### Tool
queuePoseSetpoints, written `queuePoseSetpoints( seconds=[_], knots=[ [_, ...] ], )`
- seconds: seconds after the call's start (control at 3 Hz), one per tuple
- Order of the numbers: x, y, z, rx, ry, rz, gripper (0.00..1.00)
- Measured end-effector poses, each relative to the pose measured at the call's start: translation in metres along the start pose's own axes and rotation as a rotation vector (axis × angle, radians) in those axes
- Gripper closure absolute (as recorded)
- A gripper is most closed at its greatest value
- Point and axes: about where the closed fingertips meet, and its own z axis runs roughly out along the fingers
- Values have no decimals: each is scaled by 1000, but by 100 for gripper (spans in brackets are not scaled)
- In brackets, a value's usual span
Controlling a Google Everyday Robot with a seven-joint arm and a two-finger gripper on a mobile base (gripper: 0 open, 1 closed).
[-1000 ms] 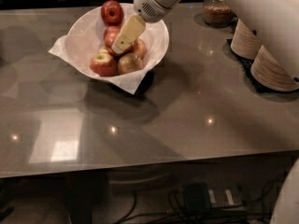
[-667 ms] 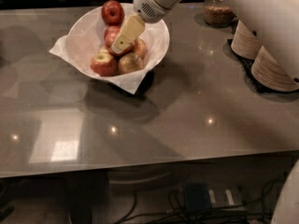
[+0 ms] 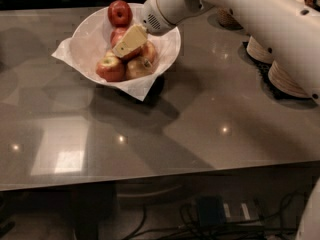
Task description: Pick apple from white bowl
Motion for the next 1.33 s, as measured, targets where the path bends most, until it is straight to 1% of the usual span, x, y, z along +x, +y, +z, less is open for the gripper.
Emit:
queuePoseSetpoints(
  seconds=[0.33, 0.67, 1.33],
  knots=[
    [3, 2, 5, -4, -23, 36, 29],
    [6, 3, 9, -7, -34, 59, 29],
    [8, 6, 15, -16, -41, 74, 29]
  ],
)
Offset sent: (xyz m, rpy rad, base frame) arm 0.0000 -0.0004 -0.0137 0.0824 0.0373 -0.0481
